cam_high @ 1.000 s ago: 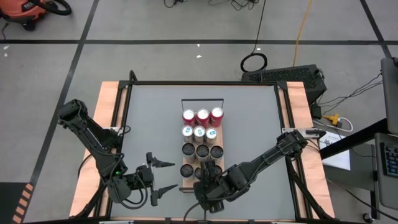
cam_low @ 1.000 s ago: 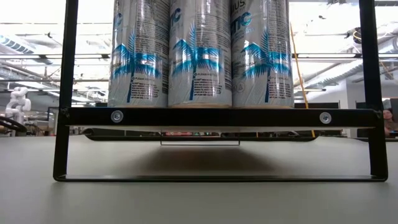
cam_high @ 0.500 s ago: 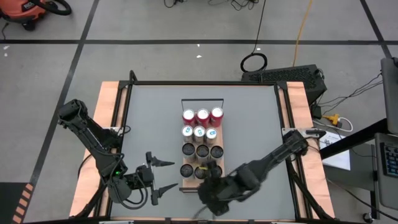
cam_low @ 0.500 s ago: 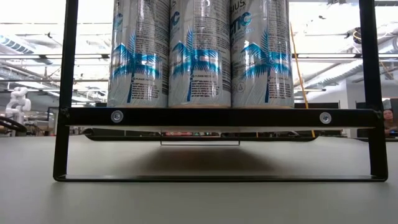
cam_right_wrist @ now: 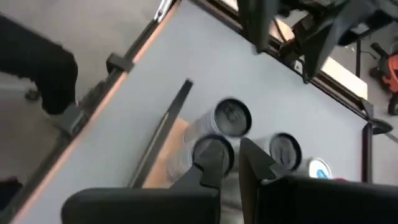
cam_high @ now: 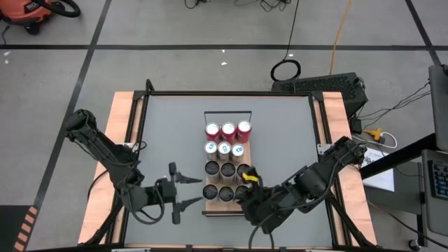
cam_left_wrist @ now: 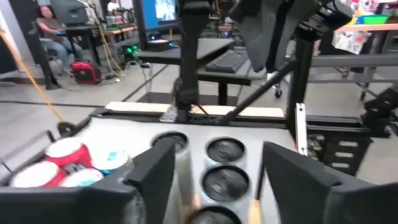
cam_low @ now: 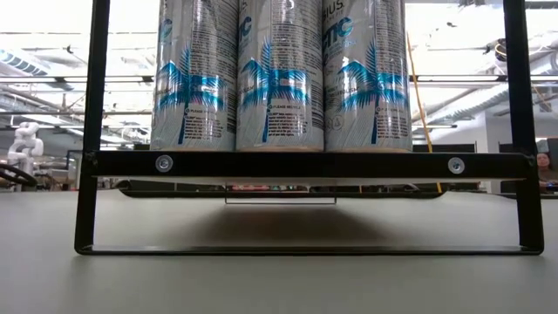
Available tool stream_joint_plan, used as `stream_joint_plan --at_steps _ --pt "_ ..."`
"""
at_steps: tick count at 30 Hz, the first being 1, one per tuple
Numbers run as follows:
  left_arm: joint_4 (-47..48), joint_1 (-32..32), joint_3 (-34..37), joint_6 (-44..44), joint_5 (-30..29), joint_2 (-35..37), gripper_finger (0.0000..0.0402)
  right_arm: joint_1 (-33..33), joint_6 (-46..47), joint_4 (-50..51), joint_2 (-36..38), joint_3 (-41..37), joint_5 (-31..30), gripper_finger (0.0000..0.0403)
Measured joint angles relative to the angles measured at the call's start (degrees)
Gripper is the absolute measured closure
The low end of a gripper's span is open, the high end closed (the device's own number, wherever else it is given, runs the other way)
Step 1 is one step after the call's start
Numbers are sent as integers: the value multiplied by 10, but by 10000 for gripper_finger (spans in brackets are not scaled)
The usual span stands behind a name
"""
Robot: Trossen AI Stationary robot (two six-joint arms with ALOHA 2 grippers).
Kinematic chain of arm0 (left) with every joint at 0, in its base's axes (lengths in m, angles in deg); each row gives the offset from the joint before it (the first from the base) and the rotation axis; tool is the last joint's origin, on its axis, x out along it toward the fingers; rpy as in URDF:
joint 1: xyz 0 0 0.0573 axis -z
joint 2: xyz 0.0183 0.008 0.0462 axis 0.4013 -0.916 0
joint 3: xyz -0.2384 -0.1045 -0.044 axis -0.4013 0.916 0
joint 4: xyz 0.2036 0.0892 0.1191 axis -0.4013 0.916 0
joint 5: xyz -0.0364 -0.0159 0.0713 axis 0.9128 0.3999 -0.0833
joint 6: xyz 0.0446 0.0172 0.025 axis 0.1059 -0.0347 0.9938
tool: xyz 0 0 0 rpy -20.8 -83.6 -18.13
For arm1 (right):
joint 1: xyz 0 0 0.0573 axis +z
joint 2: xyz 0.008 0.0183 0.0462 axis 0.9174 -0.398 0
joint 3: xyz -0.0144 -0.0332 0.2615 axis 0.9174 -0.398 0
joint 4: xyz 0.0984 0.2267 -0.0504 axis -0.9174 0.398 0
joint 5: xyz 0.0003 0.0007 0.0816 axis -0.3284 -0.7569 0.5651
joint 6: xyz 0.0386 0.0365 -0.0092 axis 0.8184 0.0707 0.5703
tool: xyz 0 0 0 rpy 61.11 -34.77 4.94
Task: Place canned beverage on shelf
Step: Return to Home Position
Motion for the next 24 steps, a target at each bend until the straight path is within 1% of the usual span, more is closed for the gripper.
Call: stream_joint_plan --at_steps 7,14,17,20,24 --pt "0 -40 0 49 22 35 228 0 -17 75 43 0 0 403" --pt "1 -92 0 69 97 65 284 0 -29 107 92 0 3 403" --pt "7 -104 0 93 113 69 309 -7 -33 119 110 -5 22 403" --pt "16 -115 0 109 114 71 336 -14 -46 100 147 -46 38 403" --pt "25 -124 0 130 114 71 375 -33 -53 26 226 -169 65 403"
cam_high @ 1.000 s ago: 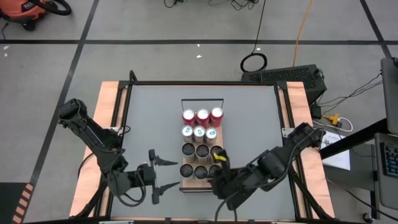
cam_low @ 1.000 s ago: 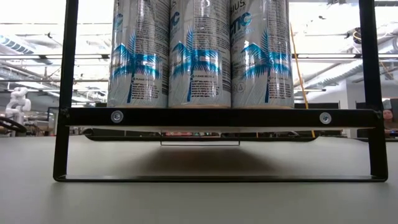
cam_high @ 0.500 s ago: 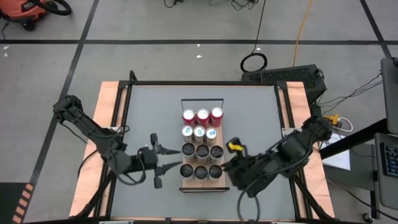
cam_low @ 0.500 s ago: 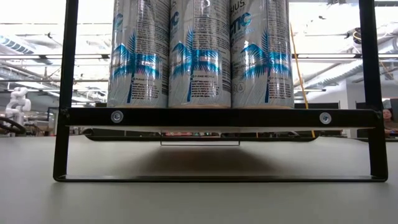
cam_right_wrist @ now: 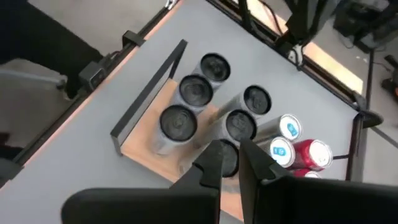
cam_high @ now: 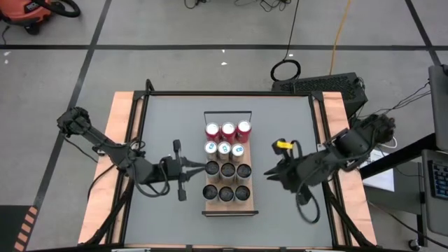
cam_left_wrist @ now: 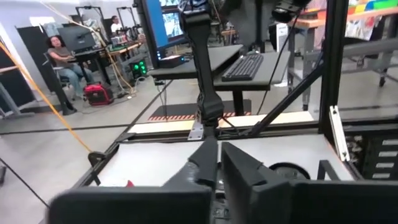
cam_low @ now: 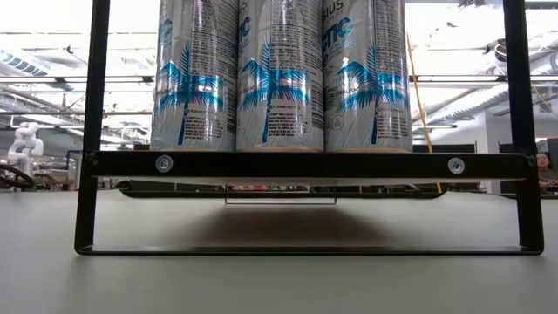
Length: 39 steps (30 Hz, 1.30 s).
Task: Place canned beverage on shelf
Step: Return to Home Position
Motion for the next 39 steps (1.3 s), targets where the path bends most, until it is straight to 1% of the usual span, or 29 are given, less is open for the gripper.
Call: stream_joint_plan --at_steps 3,6,8,11,15,18,20,21,23,26,28,30,35,38,39 --pt "10 -12 0 3 16 0 397 -7 -4 -88 78 -120 -1 403" --pt "19 -33 0 2 62 0 397 -10 -17 -182 160 -239 0 403" --pt "19 -48 0 2 82 0 396 -12 -26 -242 210 -315 1 403" --pt "23 -68 0 11 91 0 396 -18 -36 -310 274 -415 1 403" --pt "55 -97 0 29 97 0 396 -31 -47 -377 352 -533 15 403" --pt "42 -127 19 42 160 0 396 -48 -49 -430 405 -614 32 403" --pt "34 -146 33 43 203 0 396 -58 -49 -458 436 -659 45 403" --pt "32 -155 37 42 213 0 396 -63 -48 -473 452 -680 54 403" --pt "27 -169 47 40 222 3 396 -70 -48 -499 480 -715 71 403" --pt "18 -189 72 47 236 17 396 -79 -44 -518 515 -754 73 403" --pt "-4 -203 94 63 257 30 396 -82 -35 -523 537 -783 74 403" --pt "-36 -218 118 76 284 46 396 -85 -33 -530 562 -818 89 403" --pt "-57 -249 170 64 322 87 396 -93 -23 -587 629 -900 110 403" --pt "-82 -264 206 74 376 106 396 -97 -21 -613 665 -941 132 403" --pt "-89 -269 218 74 387 110 396 -97 -23 -622 676 -954 132 403"
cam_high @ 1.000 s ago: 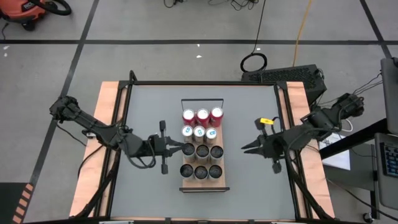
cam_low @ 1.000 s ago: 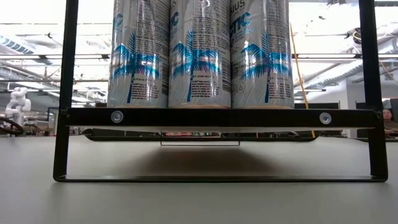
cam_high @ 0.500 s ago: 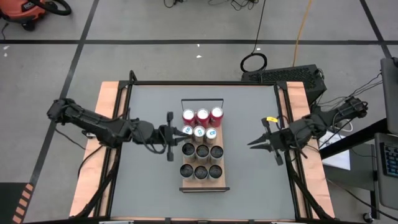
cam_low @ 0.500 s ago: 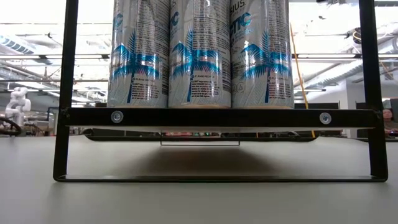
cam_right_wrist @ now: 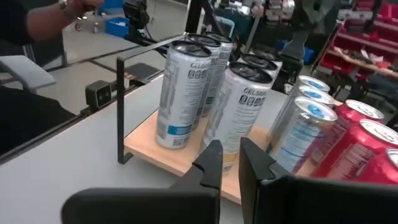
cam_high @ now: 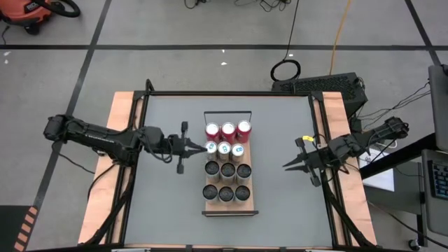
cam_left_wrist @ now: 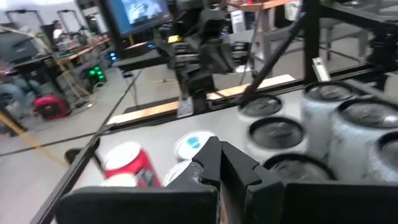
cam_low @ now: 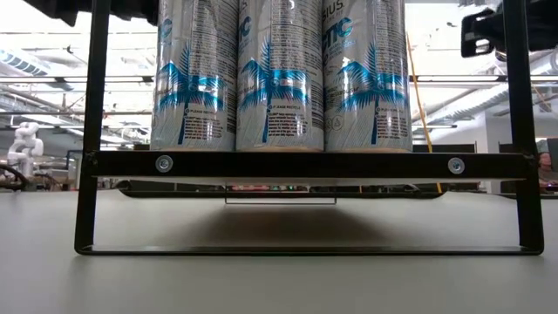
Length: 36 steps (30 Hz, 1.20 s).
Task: Place canned beverage on shelf
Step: Return to Home Position
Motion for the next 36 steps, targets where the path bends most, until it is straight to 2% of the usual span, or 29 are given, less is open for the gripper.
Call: stream_joint_plan --at_steps 7,17,24,36 --pt "-53 -33 71 -28 4 28 396 -15 -8 -30 74 -48 -4 403" --pt "-157 -55 159 -46 67 37 396 -41 30 -26 148 -101 -3 403" --pt "-262 -58 234 -66 78 36 396 -45 51 -27 172 -125 -2 403" --pt "-316 -59 286 -93 79 39 396 -47 63 -63 179 -163 -17 403"
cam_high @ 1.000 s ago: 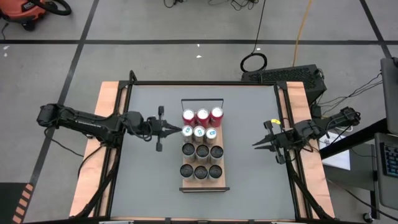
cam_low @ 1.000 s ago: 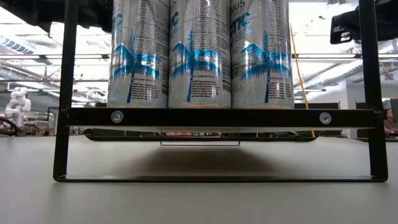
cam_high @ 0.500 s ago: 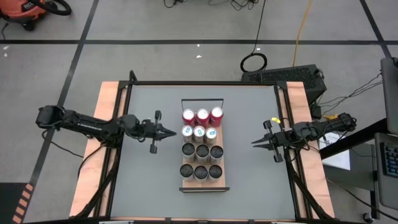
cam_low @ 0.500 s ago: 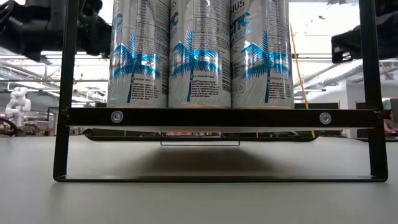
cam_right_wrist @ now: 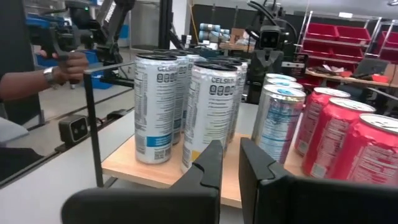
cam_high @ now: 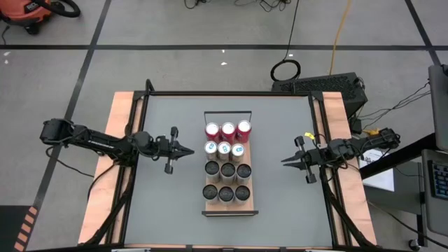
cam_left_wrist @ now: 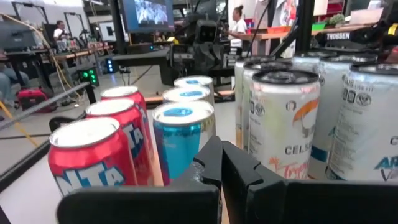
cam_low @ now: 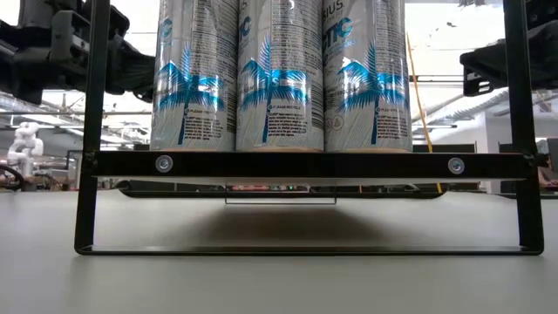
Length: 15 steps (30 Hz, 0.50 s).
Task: Place canned beverage on shelf
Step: Return to Home Position
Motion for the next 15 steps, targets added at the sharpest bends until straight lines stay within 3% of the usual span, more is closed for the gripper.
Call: stream_joint_plan --at_steps 15 --pt "-75 0 50 -49 -9 2 400 -31 -5 9 0 -3 2 403"
